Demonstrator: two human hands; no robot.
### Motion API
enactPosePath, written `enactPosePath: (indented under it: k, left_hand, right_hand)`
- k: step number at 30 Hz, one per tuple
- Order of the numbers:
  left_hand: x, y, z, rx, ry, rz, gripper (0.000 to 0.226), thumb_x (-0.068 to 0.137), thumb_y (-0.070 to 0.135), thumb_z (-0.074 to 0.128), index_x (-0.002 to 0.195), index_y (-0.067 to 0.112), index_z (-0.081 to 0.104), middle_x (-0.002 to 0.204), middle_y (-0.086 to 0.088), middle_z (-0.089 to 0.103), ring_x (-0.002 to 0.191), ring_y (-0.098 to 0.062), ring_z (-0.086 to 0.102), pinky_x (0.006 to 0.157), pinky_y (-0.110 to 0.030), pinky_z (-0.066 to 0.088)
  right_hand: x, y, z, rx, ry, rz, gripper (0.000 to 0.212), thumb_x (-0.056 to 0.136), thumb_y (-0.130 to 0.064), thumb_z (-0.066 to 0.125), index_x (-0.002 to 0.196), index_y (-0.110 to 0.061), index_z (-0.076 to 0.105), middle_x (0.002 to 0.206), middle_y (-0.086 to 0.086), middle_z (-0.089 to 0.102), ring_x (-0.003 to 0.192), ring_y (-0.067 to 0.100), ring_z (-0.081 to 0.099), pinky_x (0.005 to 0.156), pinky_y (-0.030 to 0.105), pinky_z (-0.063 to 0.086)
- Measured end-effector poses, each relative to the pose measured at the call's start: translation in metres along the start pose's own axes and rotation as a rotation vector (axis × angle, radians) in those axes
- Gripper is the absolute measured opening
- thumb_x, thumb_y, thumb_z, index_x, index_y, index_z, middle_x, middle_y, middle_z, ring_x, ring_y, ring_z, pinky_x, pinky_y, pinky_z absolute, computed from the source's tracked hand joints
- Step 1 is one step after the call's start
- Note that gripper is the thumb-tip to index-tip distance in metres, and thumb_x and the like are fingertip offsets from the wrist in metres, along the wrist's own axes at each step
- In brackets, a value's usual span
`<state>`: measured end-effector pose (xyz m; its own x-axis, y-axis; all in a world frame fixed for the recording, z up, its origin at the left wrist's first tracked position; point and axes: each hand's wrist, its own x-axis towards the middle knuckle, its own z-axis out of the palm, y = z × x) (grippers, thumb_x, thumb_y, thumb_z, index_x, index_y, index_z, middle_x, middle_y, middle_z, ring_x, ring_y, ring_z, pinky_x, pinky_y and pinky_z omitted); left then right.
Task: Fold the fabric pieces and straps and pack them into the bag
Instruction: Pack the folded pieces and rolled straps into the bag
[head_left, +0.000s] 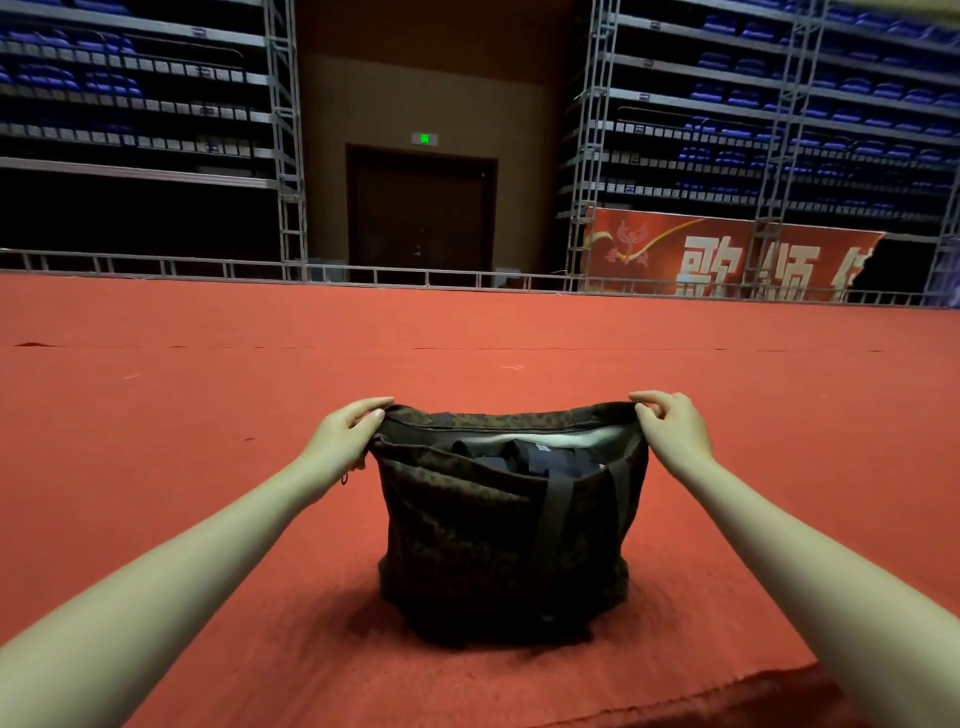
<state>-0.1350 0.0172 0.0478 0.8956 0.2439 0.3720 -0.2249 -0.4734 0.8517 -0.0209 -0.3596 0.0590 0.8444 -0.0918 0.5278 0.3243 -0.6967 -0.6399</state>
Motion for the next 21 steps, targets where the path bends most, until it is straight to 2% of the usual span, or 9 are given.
enactPosePath:
  k: [2,4,7,9,11,13,15,18,21]
  left_hand:
    - [-0.001,0.0,-0.003,0.027,-0.023,-0.011,0.028,0.099,0.024,0.041,0.118,0.033,0.06,0.077,-0.007,0.059,0.056,-0.019,0.046,0.058,-0.032,0.041]
    - [-0.003,0.001,-0.008,0.053,-0.053,-0.034,0.029,0.1,0.027,0.039,0.119,0.034,0.06,0.086,-0.014,0.062,0.057,-0.018,0.048,0.06,-0.035,0.041]
    - [-0.008,0.005,-0.016,0.035,-0.089,-0.082,0.03,0.101,0.025,0.035,0.114,0.029,0.062,0.082,-0.01,0.059,0.06,-0.018,0.047,0.057,-0.029,0.044]
    - [-0.01,0.003,-0.023,0.025,-0.107,-0.138,0.033,0.102,0.025,0.032,0.105,0.023,0.065,0.073,-0.004,0.055,0.058,-0.017,0.044,0.054,-0.026,0.04]
    - [-0.013,-0.003,-0.031,0.02,-0.114,-0.223,0.035,0.102,0.028,0.034,0.091,0.013,0.064,0.066,-0.003,0.051,0.052,-0.015,0.041,0.051,-0.024,0.035]
    - [-0.017,-0.007,-0.041,-0.023,-0.105,-0.301,0.034,0.1,0.027,0.039,0.089,0.009,0.065,0.064,-0.002,0.048,0.048,-0.013,0.037,0.048,-0.021,0.036]
    - [-0.023,-0.007,-0.051,-0.133,-0.048,-0.359,0.025,0.097,0.022,0.046,0.097,0.011,0.069,0.067,-0.001,0.053,0.048,-0.012,0.041,0.047,-0.019,0.043]
    - [-0.032,-0.003,-0.064,-0.39,0.031,-0.352,0.022,0.097,0.014,0.045,0.099,0.013,0.067,0.084,-0.006,0.062,0.058,-0.014,0.05,0.055,-0.02,0.054]
    - [-0.037,0.0,-0.073,-0.56,0.021,-0.285,0.024,0.099,0.007,0.041,0.102,0.007,0.065,0.092,-0.011,0.066,0.067,-0.015,0.058,0.067,-0.024,0.058]
  right_hand:
    - [-0.008,-0.014,0.003,-0.138,0.054,-0.078,0.029,0.088,-0.014,0.051,0.111,-0.02,0.068,0.101,0.007,0.056,0.105,0.027,0.052,0.088,0.037,0.041]
    - [-0.021,-0.037,0.011,-0.166,0.063,-0.201,0.029,0.086,-0.012,0.053,0.11,-0.021,0.067,0.102,0.006,0.057,0.108,0.027,0.049,0.09,0.041,0.042]
    - [-0.047,-0.083,0.031,-0.062,-0.126,-0.419,0.028,0.088,-0.012,0.055,0.111,-0.021,0.066,0.097,0.002,0.058,0.102,0.02,0.05,0.086,0.036,0.042]
    - [-0.067,-0.116,0.047,-0.008,-0.287,-0.536,0.027,0.09,-0.015,0.055,0.115,-0.021,0.065,0.098,0.002,0.059,0.102,0.018,0.051,0.087,0.032,0.041]
    - [-0.084,-0.145,0.065,0.028,-0.378,-0.614,0.028,0.092,-0.018,0.053,0.118,-0.022,0.063,0.102,0.001,0.058,0.105,0.016,0.049,0.09,0.03,0.04]
    - [-0.095,-0.165,0.083,0.064,-0.429,-0.653,0.029,0.092,-0.018,0.052,0.12,-0.022,0.061,0.105,0.0,0.057,0.107,0.015,0.047,0.091,0.029,0.039]
    - [-0.101,-0.182,0.097,0.113,-0.456,-0.647,0.03,0.092,-0.017,0.053,0.121,-0.019,0.061,0.106,0.001,0.057,0.107,0.017,0.049,0.092,0.03,0.04]
    - [-0.105,-0.201,0.114,0.167,-0.467,-0.627,0.03,0.092,-0.016,0.055,0.12,-0.017,0.062,0.103,0.002,0.058,0.101,0.018,0.052,0.09,0.029,0.041]
    - [-0.107,-0.216,0.125,0.218,-0.497,-0.614,0.029,0.092,-0.017,0.056,0.12,-0.016,0.064,0.098,-0.002,0.056,0.089,0.011,0.052,0.078,0.018,0.037]
